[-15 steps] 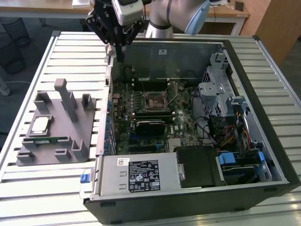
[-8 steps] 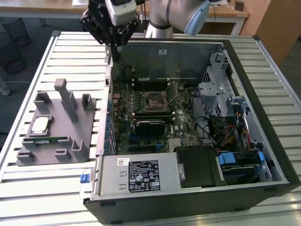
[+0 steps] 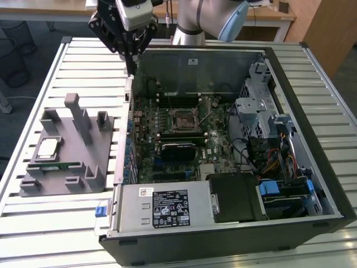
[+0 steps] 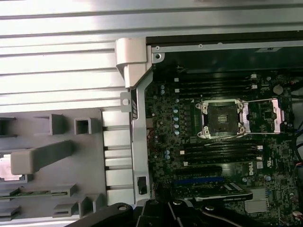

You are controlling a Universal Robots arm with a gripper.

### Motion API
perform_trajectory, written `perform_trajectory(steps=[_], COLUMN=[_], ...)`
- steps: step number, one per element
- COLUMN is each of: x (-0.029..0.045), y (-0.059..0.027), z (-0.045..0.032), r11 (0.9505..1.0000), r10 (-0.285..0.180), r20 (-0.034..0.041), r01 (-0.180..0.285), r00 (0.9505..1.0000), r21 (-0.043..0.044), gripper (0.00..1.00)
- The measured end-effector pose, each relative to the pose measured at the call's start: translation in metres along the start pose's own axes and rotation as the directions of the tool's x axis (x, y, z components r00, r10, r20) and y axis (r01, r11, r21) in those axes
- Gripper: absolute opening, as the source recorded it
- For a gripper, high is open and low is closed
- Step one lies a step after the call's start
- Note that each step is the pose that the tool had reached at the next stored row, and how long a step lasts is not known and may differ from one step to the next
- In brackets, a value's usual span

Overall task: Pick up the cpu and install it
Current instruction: 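Reach for the cpu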

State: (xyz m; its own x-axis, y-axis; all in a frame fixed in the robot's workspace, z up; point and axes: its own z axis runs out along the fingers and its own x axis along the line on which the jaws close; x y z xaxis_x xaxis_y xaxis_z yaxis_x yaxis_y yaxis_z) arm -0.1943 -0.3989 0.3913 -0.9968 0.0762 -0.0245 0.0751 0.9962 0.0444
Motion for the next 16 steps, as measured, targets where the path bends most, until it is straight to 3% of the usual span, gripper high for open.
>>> perform_trajectory(steps=[16], x=[0.0262], y=[-0.0020], z=[0.0002], r11=[1.0000], r10=[0.000], r20=[-0.0001], r01=[0.000], r00=[1.0000], r21=[0.0001], gripper=[0.11])
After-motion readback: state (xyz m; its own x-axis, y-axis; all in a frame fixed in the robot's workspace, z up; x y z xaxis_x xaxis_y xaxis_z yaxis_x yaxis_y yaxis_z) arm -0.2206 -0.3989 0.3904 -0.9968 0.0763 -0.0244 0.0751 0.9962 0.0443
